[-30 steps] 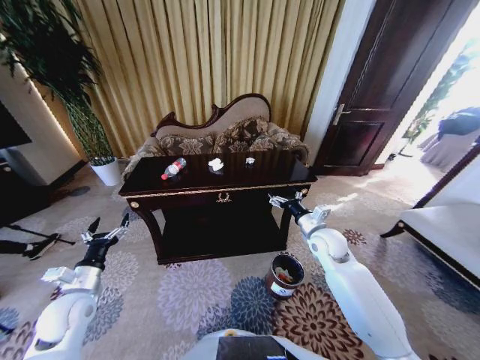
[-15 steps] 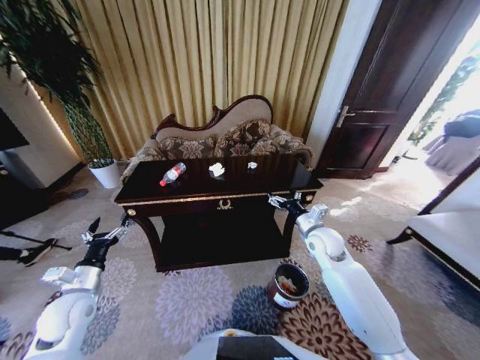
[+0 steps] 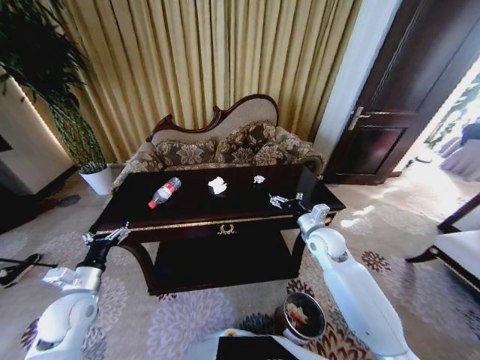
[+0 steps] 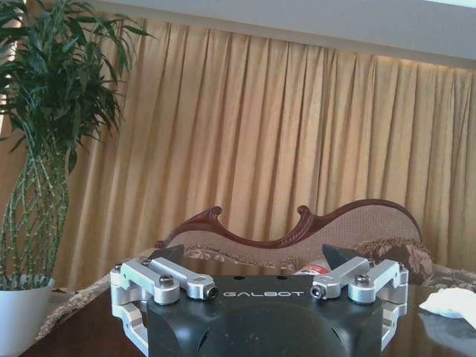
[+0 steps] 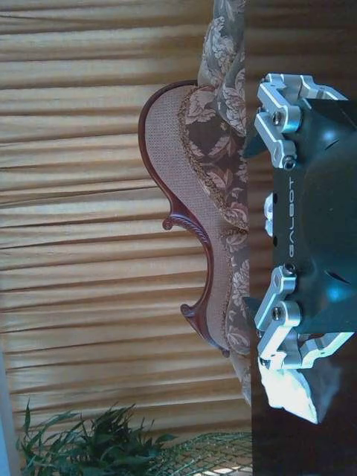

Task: Move to the front of the table and place the trash on the table into the trash bin.

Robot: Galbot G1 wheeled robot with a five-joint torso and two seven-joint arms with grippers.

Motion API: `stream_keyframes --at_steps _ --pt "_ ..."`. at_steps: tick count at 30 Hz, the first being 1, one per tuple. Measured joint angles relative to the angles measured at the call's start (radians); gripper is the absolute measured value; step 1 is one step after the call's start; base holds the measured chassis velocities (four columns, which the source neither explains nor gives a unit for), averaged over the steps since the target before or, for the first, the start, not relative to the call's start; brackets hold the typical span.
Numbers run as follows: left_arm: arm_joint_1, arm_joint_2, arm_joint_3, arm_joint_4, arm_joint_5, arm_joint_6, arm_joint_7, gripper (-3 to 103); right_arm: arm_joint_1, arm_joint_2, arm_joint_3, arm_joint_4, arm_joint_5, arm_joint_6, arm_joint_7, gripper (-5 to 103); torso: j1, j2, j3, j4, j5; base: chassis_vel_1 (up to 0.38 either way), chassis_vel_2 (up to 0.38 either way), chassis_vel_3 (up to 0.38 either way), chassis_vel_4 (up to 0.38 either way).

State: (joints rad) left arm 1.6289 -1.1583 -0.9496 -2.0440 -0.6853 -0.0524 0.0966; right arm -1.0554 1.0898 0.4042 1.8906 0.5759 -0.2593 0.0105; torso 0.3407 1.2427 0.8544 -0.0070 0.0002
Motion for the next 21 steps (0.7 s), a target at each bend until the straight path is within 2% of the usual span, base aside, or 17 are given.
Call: stream_keyframes --at_steps 9,15,21 --pt "0.007 -0.001 -0.003 -0.001 0.000 -0.001 0.002 100 0.063 -0.005 -0.041 0.005 0.025 -0.038 0.025 100 0.000 0.000 0.000 0.0000 -0.0003 -0.032 0.030 0.029 -0.038" --pt "0.011 -0.003 -0.012 -0.008 0.000 -0.001 0.000 100 0.228 -0.006 -0.174 -0.103 0.081 -0.112 0.091 100 -0.001 0.000 0.000 0.0003 0.0000 0.000 0.000 0.000 0.000" --pt "0.012 -0.013 -0.024 -0.013 0.000 0.001 -0.003 100 0.334 0.001 -0.251 -0.231 0.077 -0.129 0.103 100 0.000 0.000 0.000 -0.0002 0.0000 0.000 0.000 0.000 0.000"
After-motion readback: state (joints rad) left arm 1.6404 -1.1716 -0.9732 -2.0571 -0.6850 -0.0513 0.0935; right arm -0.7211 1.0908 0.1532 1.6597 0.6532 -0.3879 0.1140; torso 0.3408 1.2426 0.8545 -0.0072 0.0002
